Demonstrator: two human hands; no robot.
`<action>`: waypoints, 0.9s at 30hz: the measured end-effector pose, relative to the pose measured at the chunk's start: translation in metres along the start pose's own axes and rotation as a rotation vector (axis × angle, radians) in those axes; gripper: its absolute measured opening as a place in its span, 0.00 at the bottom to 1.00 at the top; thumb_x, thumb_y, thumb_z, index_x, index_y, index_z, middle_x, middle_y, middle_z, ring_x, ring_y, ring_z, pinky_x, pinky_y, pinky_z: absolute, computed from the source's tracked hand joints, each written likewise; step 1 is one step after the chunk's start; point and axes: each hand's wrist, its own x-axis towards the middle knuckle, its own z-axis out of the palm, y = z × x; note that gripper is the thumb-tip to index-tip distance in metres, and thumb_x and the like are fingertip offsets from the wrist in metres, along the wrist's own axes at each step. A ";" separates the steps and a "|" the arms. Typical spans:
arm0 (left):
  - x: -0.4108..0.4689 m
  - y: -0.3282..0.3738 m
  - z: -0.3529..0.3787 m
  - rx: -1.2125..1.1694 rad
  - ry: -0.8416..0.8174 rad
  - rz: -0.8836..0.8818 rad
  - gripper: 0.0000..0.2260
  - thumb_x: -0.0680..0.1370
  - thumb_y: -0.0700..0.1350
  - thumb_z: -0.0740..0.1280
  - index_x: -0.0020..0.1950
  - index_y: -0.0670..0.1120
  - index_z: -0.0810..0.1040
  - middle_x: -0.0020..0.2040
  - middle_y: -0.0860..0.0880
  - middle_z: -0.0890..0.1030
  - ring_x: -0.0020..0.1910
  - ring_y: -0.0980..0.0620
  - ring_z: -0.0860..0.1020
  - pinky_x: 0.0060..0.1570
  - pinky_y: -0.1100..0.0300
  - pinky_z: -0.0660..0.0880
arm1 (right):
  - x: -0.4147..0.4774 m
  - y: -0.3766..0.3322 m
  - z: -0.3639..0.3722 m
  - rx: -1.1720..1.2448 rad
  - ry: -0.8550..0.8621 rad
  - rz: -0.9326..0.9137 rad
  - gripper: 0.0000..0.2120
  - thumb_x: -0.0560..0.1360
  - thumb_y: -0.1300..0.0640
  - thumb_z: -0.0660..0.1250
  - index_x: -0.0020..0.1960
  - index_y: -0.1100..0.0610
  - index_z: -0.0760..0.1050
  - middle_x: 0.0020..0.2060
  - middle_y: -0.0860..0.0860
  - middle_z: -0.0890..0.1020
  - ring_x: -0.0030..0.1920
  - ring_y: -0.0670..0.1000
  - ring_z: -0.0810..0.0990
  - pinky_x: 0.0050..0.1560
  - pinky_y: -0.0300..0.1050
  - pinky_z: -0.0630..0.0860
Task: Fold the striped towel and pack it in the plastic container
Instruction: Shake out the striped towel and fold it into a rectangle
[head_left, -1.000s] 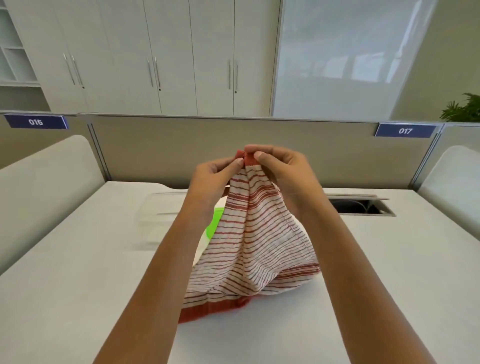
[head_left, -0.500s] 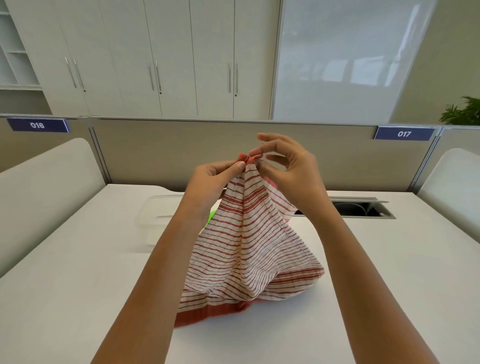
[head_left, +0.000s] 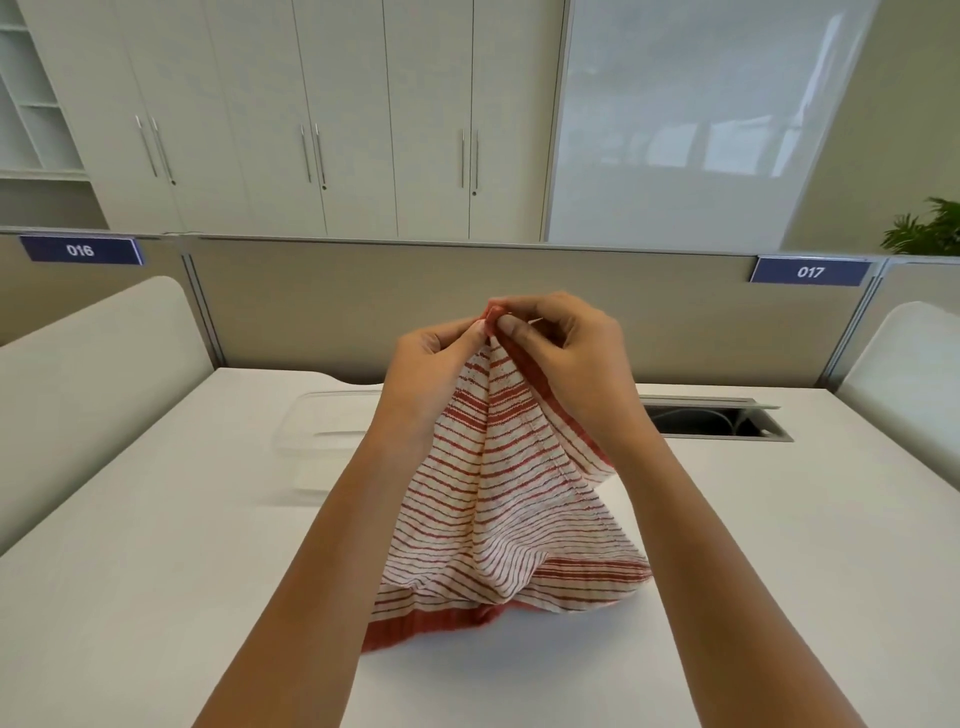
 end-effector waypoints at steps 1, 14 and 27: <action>-0.001 0.000 0.001 -0.004 0.001 0.006 0.08 0.76 0.47 0.66 0.48 0.48 0.84 0.39 0.50 0.86 0.40 0.51 0.85 0.38 0.61 0.80 | 0.000 0.000 0.001 0.002 0.016 0.000 0.09 0.75 0.57 0.66 0.55 0.52 0.79 0.43 0.43 0.80 0.43 0.39 0.79 0.43 0.24 0.76; -0.004 0.000 0.005 0.037 0.051 0.051 0.11 0.78 0.46 0.62 0.53 0.46 0.82 0.46 0.46 0.84 0.46 0.47 0.83 0.45 0.56 0.80 | 0.003 -0.003 0.001 -0.031 0.034 -0.025 0.03 0.73 0.57 0.69 0.47 0.51 0.78 0.37 0.38 0.79 0.38 0.33 0.79 0.38 0.22 0.75; -0.007 0.006 0.006 0.145 0.082 0.137 0.12 0.78 0.48 0.62 0.55 0.45 0.81 0.49 0.43 0.84 0.48 0.45 0.83 0.50 0.52 0.81 | 0.004 -0.002 0.001 -0.043 0.076 -0.066 0.06 0.74 0.58 0.69 0.51 0.55 0.78 0.42 0.45 0.81 0.43 0.41 0.81 0.44 0.27 0.78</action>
